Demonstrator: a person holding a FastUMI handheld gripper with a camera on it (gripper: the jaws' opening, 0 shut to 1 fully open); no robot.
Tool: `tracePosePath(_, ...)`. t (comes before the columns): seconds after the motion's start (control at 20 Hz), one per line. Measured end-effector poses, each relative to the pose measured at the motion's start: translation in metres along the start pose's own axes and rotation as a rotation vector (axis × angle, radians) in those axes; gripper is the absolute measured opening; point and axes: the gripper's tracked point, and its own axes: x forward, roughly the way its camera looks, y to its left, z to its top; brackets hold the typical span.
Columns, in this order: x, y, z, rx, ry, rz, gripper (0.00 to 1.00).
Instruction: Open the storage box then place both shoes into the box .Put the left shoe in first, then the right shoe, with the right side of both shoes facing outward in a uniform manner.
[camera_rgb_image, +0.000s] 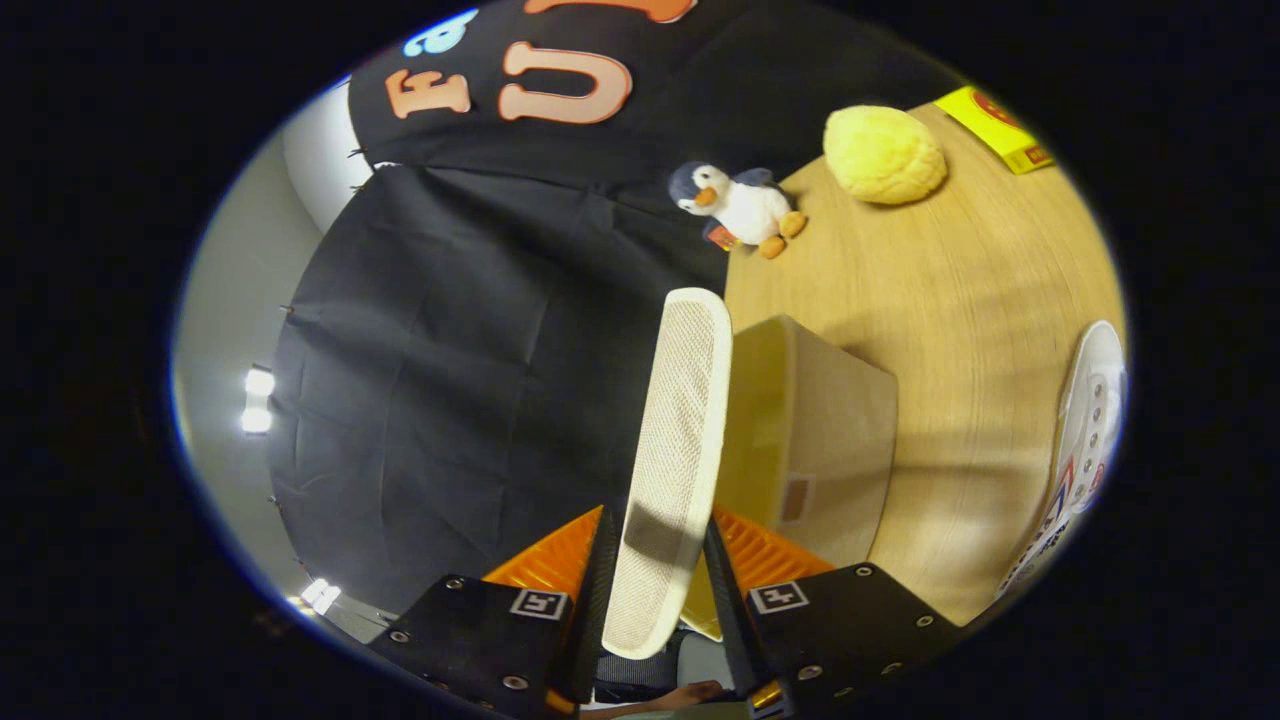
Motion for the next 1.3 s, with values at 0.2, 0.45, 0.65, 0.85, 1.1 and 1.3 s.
tracePosePath(0.2,0.023,0.051,0.006,-0.110,-0.019,0.028,0.27)
tracePosePath(0.45,0.060,0.105,0.006,-0.176,-0.025,0.065,0.19)
tracePosePath(0.65,0.111,0.141,0.007,-0.253,-0.020,0.061,0.19)
tracePosePath(0.85,0.168,0.162,-0.016,-0.297,0.014,0.027,0.20)
tracePosePath(1.1,0.224,0.156,-0.041,-0.303,0.061,-0.076,0.21)
tracePosePath(1.3,0.227,0.135,-0.041,-0.351,0.062,-0.143,0.52)
